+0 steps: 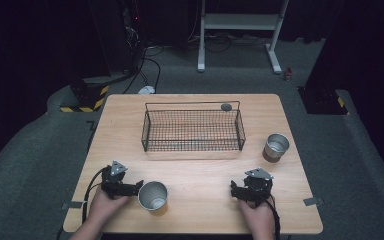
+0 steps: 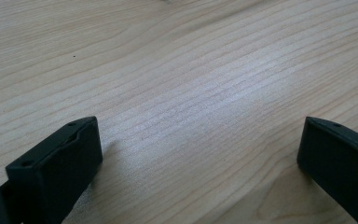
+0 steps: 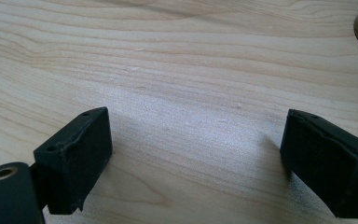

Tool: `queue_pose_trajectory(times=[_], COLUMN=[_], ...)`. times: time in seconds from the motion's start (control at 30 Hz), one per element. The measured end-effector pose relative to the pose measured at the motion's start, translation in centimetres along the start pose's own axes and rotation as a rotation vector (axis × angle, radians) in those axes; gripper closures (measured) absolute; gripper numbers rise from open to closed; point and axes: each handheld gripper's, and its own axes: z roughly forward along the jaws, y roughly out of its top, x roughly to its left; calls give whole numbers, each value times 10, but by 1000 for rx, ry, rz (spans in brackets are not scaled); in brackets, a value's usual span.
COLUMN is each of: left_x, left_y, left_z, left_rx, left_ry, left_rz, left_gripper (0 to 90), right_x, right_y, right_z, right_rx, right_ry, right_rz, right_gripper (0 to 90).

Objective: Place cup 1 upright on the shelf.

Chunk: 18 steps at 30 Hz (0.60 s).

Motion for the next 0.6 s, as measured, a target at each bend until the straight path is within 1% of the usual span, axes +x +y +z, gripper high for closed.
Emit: queue_pose_trajectory(times=[0.53, 0.6], left_x=[1, 2], left_y=[0, 0], left_z=[-2, -2], left_rx=[10, 12], left_ry=[-21, -26], left_rz=[12, 8], left_gripper=[6, 8], right_x=[0, 0], right_y=[0, 0], right_z=[0, 0], right_rx=[1, 1], right_ry=[0, 0], right_rz=[2, 2], right_gripper=[89, 89])
